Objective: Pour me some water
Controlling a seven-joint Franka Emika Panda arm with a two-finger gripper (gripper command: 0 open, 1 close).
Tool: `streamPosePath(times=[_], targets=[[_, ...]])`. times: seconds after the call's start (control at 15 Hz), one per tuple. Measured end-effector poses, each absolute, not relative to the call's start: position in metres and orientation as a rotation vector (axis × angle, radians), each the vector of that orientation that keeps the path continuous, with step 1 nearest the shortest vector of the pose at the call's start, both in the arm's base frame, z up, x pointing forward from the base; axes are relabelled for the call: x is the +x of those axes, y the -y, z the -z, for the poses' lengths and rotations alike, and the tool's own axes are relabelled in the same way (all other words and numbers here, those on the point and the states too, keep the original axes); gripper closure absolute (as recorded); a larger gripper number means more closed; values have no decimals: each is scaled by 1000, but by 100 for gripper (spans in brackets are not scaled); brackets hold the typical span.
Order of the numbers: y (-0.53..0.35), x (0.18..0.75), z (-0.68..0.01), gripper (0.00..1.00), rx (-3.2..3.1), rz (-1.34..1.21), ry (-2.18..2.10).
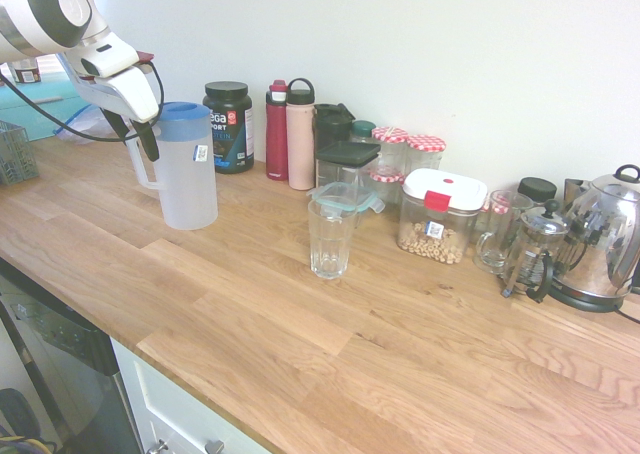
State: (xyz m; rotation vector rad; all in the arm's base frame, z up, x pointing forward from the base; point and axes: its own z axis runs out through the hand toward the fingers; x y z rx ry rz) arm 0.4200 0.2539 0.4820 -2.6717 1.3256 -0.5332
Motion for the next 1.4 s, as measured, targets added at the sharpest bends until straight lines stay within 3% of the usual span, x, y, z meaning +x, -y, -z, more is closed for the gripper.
streamPosePath(times=[0.6, 1.07, 1.4], targets=[[-251, 421, -480, 100, -2693, 572, -1312], [-237, 420, -481, 100, -2734, 429, -1285], [-216, 401, -520, 100, -2793, 344, -1137]])
